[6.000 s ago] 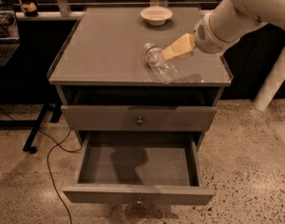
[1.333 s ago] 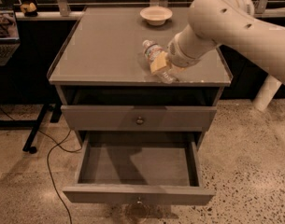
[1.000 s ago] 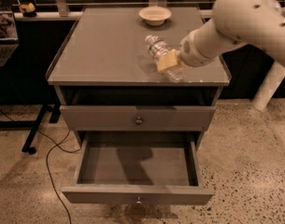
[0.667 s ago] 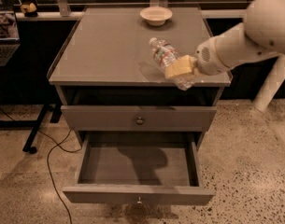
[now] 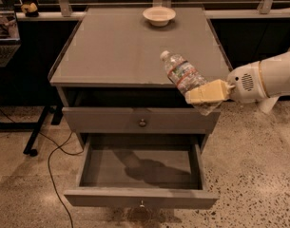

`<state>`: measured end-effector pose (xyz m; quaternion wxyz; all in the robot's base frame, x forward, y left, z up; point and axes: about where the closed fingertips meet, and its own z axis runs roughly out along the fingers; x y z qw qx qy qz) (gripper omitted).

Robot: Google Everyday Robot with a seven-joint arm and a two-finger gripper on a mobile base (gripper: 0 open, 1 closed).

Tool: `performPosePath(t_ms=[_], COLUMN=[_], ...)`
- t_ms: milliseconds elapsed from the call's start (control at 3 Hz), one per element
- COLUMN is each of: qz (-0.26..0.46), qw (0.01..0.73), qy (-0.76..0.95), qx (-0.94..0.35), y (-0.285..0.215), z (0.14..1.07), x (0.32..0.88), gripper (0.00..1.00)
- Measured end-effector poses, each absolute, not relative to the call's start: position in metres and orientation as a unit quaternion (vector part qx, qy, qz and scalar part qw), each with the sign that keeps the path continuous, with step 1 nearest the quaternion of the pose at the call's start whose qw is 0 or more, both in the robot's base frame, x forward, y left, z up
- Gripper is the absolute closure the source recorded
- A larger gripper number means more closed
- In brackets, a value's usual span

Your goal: Place water bottle into middle drawer

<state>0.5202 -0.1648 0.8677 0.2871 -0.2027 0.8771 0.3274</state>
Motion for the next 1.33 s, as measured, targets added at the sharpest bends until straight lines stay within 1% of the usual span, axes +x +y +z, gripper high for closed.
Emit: performPosePath(t_ms=[333, 667, 1000, 1333], qz=[0.327, 0.319, 0.314, 0.326], qw=[0.287, 0.302, 0.303, 0.283], qy=[0.877, 0.882, 0.892, 0.898], qx=[-0.203, -0.171, -0.113, -0.088], y=[-0.165, -0.163, -0.155, -0.147], z=[0.868, 0.861, 0.826, 0.790], x=[0.520, 0.519, 0.511, 0.495], gripper=[1.00, 1.00, 1.00, 1.00])
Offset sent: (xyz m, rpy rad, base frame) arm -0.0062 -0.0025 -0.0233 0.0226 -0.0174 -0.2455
